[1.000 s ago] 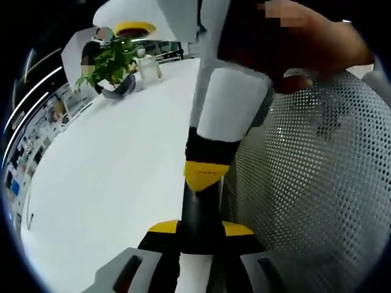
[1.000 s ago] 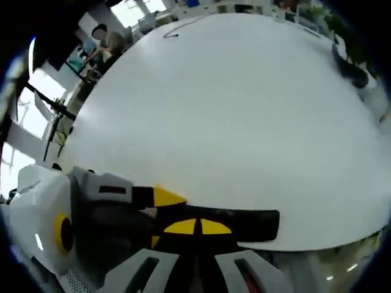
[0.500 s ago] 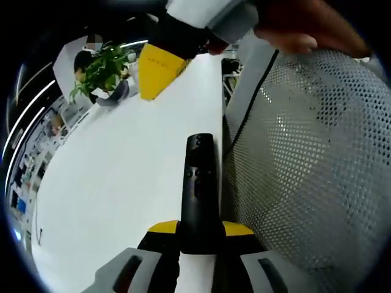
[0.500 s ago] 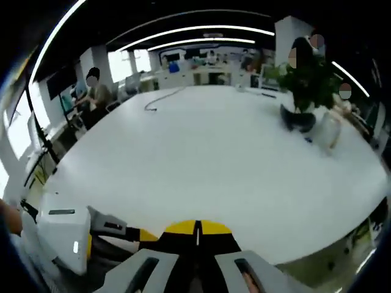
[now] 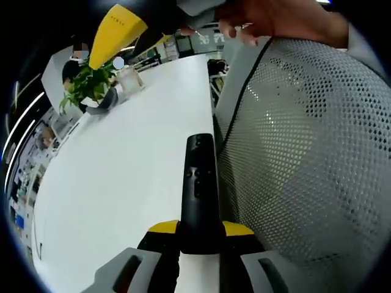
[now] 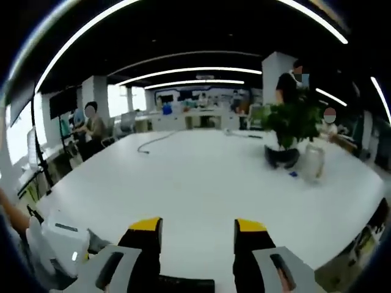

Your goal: Press the specified remote control buttons in sequence, fully releasing each button before pressing the next.

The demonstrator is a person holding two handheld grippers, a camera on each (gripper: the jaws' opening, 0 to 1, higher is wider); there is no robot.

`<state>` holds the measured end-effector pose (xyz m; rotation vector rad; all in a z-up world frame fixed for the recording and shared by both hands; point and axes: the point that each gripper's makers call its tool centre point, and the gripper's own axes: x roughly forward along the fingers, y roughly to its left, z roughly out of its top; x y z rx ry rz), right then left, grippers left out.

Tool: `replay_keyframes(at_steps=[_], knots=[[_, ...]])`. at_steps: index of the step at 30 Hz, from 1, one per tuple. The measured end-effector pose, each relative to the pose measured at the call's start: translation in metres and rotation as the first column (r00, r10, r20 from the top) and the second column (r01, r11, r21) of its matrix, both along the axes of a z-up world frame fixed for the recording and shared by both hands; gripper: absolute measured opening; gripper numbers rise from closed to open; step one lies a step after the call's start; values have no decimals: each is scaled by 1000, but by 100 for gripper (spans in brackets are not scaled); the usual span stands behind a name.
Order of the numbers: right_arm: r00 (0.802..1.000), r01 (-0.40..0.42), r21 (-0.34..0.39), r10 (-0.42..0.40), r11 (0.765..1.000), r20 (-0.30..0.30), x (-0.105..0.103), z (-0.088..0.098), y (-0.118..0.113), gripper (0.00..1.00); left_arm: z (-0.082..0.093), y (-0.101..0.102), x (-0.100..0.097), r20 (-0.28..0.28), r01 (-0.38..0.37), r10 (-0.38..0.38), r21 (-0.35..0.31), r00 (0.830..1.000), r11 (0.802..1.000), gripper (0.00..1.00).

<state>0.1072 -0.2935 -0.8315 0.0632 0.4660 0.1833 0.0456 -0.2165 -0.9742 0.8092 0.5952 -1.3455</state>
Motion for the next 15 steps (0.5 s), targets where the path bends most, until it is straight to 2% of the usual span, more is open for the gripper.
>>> replay_keyframes(at_steps=[2,5,9,12,15], knots=[[999,5,-16,-4,1000,41,2,6,-2,51,0,1,0,-5,5,-5,-9,1000,1000,24],[997,15,-108,-6,994,75,4,6,-10,69,0,1,0,-11,9,-9,-11,1000,1000,24],[995,25,-108,-15,994,94,4,8,-9,78,0,1,1,-18,9,-10,-14,1000,1000,24],[995,38,-136,-24,990,102,4,8,-11,78,0,1,1,-18,14,-15,-14,1000,1000,24],[997,36,-136,-26,990,75,5,3,-12,74,-1,1,1,-30,16,-17,-14,999,1000,24]])
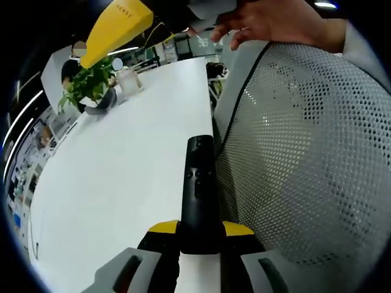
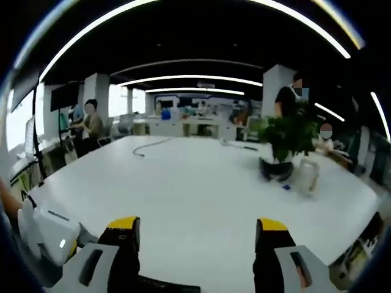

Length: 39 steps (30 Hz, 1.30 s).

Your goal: Press the specified remote control buttons in sequence, fully releasing each button before pressing the next.

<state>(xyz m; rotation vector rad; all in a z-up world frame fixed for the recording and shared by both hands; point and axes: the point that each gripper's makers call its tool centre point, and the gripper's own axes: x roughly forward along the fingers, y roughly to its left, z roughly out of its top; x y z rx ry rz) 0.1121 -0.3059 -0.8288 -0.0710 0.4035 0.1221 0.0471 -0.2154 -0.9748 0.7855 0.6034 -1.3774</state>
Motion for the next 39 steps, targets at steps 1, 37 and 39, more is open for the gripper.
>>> replay_keyframes(at_steps=[1,37,39], knots=[[1000,2,-3,-2,1000,3,-1,0,-1,74,0,0,0,-6,0,0,1,1000,1000,24],[1000,19,-35,-19,999,8,0,0,-6,70,27,11,91,36,-96,97,-34,995,995,23],[1000,18,-35,-18,999,6,-1,-1,-6,70,27,12,99,42,-102,103,-30,994,994,23]])
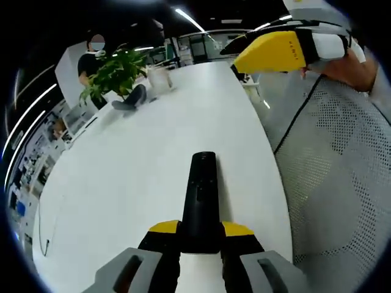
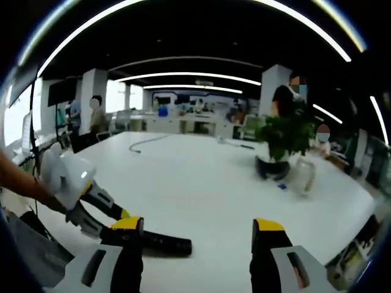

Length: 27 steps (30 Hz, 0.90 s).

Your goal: Press the specified remote control buttons in sequence, fully releasing each button before pressing the next.

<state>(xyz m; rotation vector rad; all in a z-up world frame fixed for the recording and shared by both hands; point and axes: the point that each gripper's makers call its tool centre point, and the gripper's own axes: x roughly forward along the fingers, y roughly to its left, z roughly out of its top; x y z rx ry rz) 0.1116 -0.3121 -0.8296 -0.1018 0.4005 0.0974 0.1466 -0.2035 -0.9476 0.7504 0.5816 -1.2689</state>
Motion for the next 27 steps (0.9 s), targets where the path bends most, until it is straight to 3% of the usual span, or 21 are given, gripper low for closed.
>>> replay_keyframes(at_steps=[9,19,27], knots=[[1000,0,-6,1,1000,2,1,1,-1,73,-1,6,38,26,-14,13,33,1000,999,23],[1000,2,-22,-2,1000,-1,3,-3,-2,87,-1,14,81,27,-41,40,57,999,998,23],[999,-43,-44,42,998,-17,3,-8,8,88,-3,23,111,67,-18,11,109,998,994,23]])
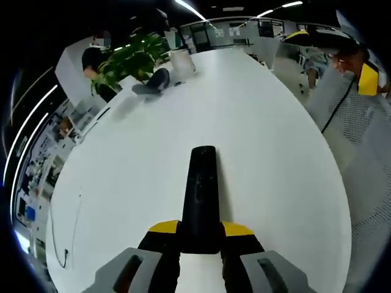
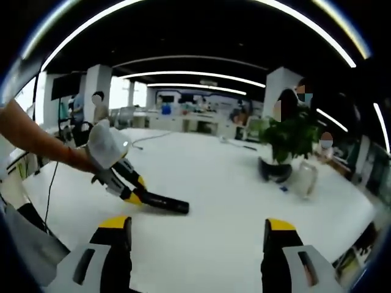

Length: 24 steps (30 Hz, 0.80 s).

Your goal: Press the specified remote control buttons in sequence, fully releasing each button before pressing the next.

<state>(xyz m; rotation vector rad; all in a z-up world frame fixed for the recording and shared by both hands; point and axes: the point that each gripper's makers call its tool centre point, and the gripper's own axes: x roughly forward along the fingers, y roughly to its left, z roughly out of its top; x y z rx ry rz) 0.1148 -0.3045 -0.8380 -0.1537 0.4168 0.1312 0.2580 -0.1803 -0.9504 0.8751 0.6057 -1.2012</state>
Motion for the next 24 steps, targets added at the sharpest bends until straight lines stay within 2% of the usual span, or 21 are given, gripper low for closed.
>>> replay_keyframes(at_steps=[5,11,18,24], knots=[[999,-21,-10,20,1000,-34,0,-8,5,86,-1,5,23,-2,-20,20,9,1000,1000,23],[999,5,-31,-6,999,-31,0,-7,-2,85,2,10,47,23,-10,9,37,1000,999,23],[998,4,-49,-6,999,-55,0,-12,-3,84,-8,18,74,33,-13,11,61,999,998,23],[997,8,-58,-13,998,-81,1,-17,-4,83,-8,19,97,32,-18,16,72,999,997,23]])
